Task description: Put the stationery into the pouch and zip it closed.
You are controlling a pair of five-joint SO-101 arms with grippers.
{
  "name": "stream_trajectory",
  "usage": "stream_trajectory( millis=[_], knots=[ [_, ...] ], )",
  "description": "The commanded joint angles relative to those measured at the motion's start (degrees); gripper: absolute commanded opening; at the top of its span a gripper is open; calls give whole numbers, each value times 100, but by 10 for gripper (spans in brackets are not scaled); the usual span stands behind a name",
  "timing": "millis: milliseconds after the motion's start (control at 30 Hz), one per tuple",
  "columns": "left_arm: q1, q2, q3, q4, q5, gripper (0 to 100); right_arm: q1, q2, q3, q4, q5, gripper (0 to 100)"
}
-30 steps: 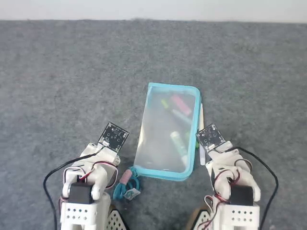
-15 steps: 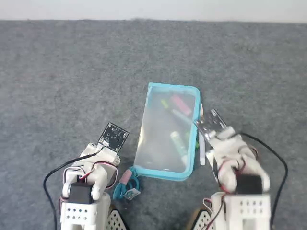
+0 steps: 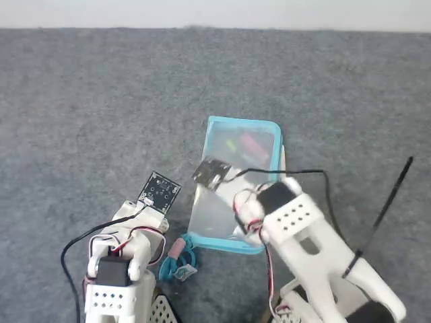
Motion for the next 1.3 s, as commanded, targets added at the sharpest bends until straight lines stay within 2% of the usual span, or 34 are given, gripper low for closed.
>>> stream_trajectory(
  millis=[0, 100, 267, 500, 600, 800, 1000, 1200, 1267],
  knots=[
    [-26, 79, -31, 26, -18, 20, -497, -673, 9, 259, 70, 69],
    [-26, 79, -31, 26, -18, 20, -708, -848, 431, 75, 237, 153],
    [-26, 79, -31, 26, -18, 20, -716, -637, 923, -804, 255, 289],
    [-26, 79, -31, 26, -18, 20, -637, 321, 1090, -1763, 220, 296],
    [-26, 79, -31, 26, -18, 20, -251, 760, 879, -2123, 176, 296],
    [-26, 79, -31, 26, -18, 20, 1033, 1578, -193, -2563, -396, 296],
    [-26, 79, -31, 26, -18, 20, 1437, 2369, -1723, -2422, -615, 296],
    [-26, 79, -31, 26, -18, 20, 1332, 2721, -2708, -1402, -695, 296],
    [-26, 79, -31, 26, -18, 20, 1262, 2624, -2769, -1244, -985, 296]
  ],
)
